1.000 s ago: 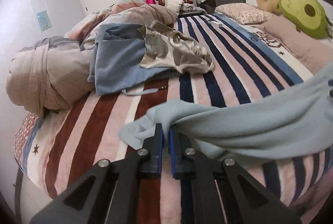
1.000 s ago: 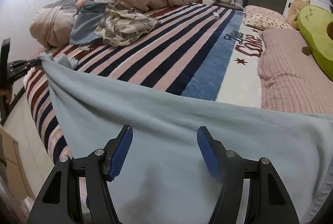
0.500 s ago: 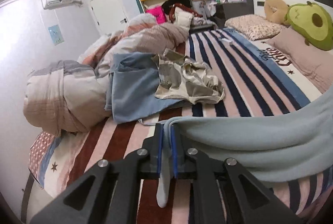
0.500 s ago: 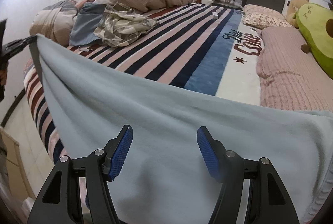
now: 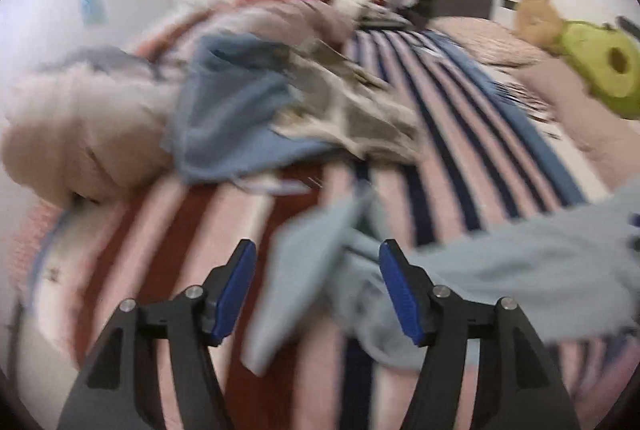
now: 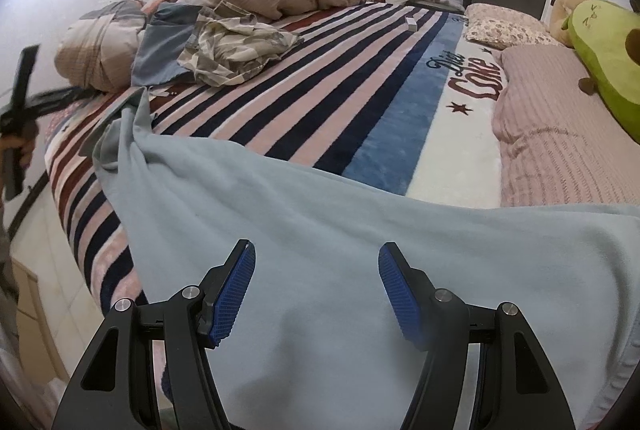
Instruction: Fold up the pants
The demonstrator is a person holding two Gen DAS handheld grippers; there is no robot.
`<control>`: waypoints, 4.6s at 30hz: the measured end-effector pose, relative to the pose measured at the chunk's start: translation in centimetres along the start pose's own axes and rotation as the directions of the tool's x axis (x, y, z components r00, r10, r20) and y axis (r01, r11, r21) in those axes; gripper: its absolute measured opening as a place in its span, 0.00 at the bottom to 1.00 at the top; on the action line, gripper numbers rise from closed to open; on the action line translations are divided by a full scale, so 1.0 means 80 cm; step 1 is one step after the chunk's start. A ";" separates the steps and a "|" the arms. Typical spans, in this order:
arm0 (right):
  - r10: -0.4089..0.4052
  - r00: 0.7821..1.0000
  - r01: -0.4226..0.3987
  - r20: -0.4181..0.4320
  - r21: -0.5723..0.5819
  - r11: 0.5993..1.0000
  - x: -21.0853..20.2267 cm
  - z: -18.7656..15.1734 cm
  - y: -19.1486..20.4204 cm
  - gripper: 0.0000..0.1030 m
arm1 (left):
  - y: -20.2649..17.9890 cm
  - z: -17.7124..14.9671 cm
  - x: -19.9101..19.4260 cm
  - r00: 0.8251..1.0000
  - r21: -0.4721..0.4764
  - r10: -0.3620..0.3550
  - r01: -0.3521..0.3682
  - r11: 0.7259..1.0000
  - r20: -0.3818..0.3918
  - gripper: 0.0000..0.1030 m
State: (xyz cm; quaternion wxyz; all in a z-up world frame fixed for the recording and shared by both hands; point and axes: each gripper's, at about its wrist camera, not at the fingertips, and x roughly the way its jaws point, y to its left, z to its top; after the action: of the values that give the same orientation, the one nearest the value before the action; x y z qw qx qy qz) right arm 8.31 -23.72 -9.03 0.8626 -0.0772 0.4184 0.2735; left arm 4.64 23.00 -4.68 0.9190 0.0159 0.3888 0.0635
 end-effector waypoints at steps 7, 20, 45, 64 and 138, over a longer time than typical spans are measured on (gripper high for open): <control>0.017 1.000 -0.017 0.002 -0.011 1.000 0.003 0.001 0.006 0.59 | -0.010 -0.063 0.044 0.975 -0.148 -0.156 0.134 0.980 -0.155 0.34; 0.000 0.999 0.001 -0.033 0.007 1.000 0.013 0.002 0.002 0.59 | 0.018 -0.071 0.092 0.936 -0.306 -0.341 0.298 0.904 -0.094 0.54; -0.013 0.998 0.014 -0.059 0.020 1.000 0.034 0.015 0.005 0.59 | 0.056 -0.049 0.084 0.996 -0.313 0.066 -0.044 0.949 0.061 0.15; 0.010 0.999 -0.010 -0.046 0.000 1.000 0.032 0.016 0.017 0.59 | 0.092 -0.126 0.062 0.993 -0.373 -0.022 -0.022 0.928 -0.114 0.41; 0.049 0.998 -0.048 -0.030 0.031 0.998 0.032 0.021 0.016 0.59 | 0.083 -0.027 0.131 0.800 0.172 0.599 -0.595 0.785 0.033 0.05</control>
State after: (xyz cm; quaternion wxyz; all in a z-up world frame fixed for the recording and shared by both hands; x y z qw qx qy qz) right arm 10.04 -21.04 -9.82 0.8504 -0.0581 0.4373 0.2867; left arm 9.59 30.90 -13.12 0.8423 0.2171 0.3784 0.3165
